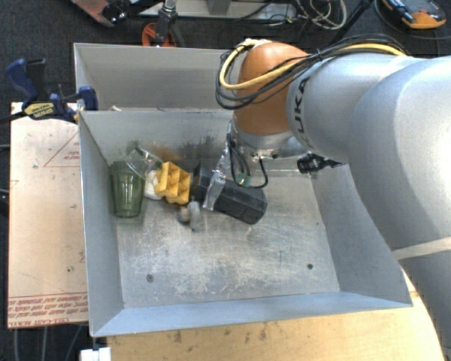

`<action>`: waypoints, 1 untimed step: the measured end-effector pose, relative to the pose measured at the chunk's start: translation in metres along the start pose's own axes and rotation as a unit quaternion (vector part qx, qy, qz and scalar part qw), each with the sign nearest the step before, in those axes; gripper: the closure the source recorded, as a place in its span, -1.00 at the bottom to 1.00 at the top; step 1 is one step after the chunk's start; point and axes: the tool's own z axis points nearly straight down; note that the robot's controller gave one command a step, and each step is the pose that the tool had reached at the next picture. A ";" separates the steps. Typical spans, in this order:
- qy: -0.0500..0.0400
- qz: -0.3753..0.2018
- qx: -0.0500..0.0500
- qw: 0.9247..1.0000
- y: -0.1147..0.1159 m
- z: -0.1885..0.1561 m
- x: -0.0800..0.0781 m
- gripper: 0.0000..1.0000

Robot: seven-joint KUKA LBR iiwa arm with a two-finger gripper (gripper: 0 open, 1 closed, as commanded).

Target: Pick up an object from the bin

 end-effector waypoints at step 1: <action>-0.001 0.000 -0.002 1.000 0.001 -0.017 -0.001 1.00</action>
Offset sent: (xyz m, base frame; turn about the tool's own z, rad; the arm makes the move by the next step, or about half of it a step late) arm 0.0000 0.0002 0.0189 0.0000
